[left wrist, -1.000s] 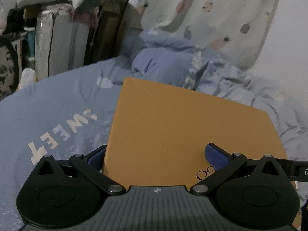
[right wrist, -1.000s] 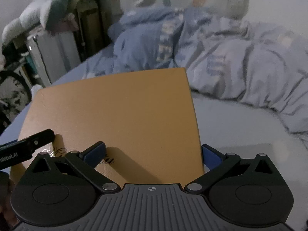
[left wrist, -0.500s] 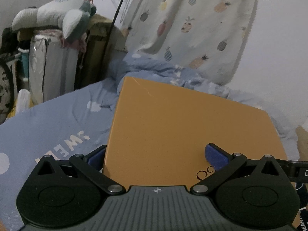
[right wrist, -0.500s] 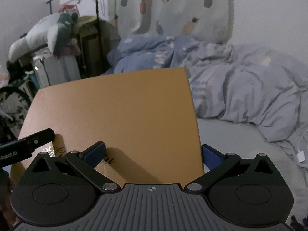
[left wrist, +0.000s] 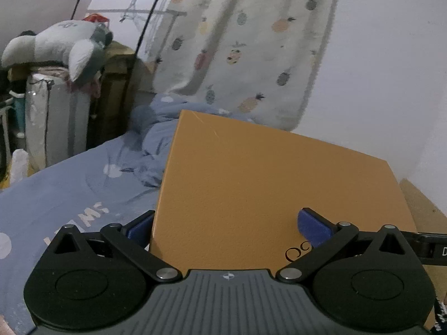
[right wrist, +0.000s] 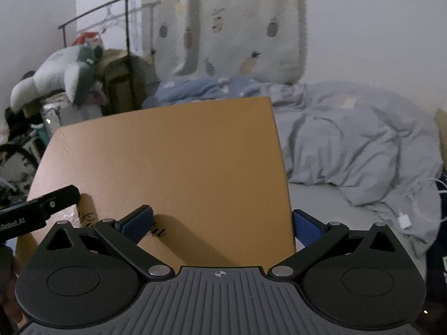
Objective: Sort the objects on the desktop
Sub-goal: 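Lift the orange lid upright with both grippers, then lower the orange lid with both grippers onto the open box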
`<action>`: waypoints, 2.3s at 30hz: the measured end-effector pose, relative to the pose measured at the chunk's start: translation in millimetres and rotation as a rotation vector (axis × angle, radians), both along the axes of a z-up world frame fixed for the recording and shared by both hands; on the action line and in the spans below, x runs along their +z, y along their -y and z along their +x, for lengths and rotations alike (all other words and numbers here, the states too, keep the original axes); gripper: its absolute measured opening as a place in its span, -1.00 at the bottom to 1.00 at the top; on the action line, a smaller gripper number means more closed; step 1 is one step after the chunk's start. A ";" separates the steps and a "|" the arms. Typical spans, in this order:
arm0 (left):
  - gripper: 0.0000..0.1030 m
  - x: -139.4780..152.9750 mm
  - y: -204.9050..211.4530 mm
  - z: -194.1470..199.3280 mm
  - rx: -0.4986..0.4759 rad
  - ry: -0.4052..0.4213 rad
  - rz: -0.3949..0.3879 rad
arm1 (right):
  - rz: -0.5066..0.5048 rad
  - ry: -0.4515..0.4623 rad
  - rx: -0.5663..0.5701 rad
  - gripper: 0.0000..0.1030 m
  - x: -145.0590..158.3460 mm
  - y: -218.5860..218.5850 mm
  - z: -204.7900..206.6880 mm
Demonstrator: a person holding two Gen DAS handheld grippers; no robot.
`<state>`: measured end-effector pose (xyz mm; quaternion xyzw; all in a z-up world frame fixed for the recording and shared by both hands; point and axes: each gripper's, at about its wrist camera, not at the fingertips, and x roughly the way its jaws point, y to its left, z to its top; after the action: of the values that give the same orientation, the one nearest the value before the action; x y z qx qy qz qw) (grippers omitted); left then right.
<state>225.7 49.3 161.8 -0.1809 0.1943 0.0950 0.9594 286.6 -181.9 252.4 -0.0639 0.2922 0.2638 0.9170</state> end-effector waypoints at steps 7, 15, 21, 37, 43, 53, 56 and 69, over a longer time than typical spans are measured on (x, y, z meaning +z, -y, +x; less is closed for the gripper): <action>1.00 17.3 29.1 -15.1 -0.066 0.039 0.010 | 0.011 0.043 -0.056 1.00 21.0 50.8 -25.9; 1.00 30.9 55.3 -37.5 -0.123 0.080 0.025 | 0.029 0.087 -0.110 1.00 38.5 98.5 -56.8; 1.00 34.4 67.0 -55.1 -0.151 0.088 0.040 | 0.044 0.111 -0.136 1.00 41.8 121.9 -80.1; 1.00 12.2 87.6 -88.2 -0.196 0.042 0.091 | 0.072 0.059 -0.154 1.00 8.6 149.4 -126.9; 1.00 -5.2 96.5 -97.1 -0.220 0.000 0.081 | 0.058 0.023 -0.169 1.00 -14.1 157.7 -140.0; 1.00 -27.9 117.5 -111.5 -0.268 -0.058 0.084 | 0.044 -0.044 -0.203 1.00 -49.4 177.9 -159.5; 1.00 -36.8 122.6 -115.9 -0.280 -0.077 0.076 | 0.035 -0.061 -0.214 1.00 -59.3 183.2 -163.7; 1.00 -79.2 134.4 -124.4 -0.324 -0.191 0.067 | 0.006 -0.175 -0.247 1.00 -114.7 194.6 -175.5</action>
<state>101.3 -85.1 82.6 -0.1056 0.3077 -0.0377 0.9448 111.1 -376.6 137.7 -0.0016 0.3760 0.1546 0.9136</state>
